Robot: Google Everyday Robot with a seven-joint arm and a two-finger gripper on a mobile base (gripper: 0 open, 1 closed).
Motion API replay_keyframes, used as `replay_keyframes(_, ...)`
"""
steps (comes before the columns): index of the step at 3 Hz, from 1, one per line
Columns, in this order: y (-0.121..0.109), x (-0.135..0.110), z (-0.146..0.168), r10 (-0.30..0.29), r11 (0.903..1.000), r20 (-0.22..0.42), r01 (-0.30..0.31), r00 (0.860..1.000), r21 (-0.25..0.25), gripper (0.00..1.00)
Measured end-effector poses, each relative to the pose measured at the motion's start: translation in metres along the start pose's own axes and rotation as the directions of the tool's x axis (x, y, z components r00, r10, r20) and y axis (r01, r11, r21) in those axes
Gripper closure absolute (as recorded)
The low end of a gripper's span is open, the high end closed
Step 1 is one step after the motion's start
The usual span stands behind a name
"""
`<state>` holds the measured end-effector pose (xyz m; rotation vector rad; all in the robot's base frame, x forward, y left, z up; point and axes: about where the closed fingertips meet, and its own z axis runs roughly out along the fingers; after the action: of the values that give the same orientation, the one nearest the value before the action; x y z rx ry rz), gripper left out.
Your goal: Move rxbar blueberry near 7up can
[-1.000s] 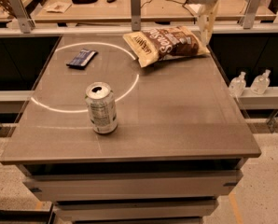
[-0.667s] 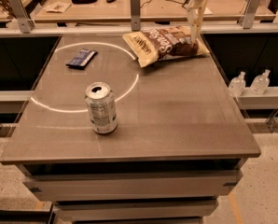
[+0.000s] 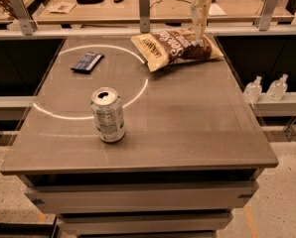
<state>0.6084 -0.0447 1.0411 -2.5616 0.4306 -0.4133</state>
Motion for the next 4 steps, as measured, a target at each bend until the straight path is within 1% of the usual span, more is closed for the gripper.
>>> replay_keyframes(1, -0.020, 0.001, 0.012, -0.047, 0.9986, -0.007, 0.047, 0.999, -0.025, 0.00)
replay_keyframes(2, -0.033, 0.006, 0.030, -0.085, 0.9951, -0.014, 0.084, 0.996, -0.053, 0.00)
replay_keyframes(3, -0.045, 0.009, 0.047, -0.105, 0.9944, -0.023, 0.104, 0.994, -0.015, 0.00)
replay_keyframes(4, -0.064, 0.011, 0.061, -0.149, 0.9887, -0.071, 0.150, 0.986, -0.002, 0.00)
